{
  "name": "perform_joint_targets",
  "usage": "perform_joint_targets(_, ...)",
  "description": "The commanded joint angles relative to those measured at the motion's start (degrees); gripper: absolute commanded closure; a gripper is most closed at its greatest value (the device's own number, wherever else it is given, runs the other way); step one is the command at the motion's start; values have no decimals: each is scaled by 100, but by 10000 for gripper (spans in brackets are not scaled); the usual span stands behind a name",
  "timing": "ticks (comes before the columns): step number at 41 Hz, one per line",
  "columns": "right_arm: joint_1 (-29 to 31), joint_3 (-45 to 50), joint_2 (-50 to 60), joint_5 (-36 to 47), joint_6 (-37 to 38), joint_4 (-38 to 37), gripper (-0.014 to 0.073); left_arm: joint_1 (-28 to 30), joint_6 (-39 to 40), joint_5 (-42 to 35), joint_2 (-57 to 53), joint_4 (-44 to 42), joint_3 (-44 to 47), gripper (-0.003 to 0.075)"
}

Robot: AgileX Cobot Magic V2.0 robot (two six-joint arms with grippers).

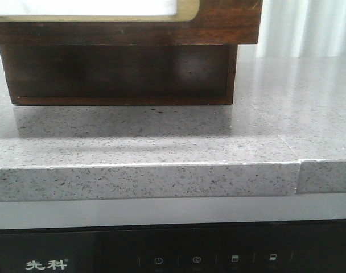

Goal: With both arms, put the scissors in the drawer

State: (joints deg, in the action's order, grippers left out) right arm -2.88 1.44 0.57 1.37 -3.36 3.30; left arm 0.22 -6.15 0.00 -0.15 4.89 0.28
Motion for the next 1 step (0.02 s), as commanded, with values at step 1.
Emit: perform_joint_targets(1, 28, 13, 100, 491, 9, -1, 662, -27, 51, -476, -107, 38, 141, 741)
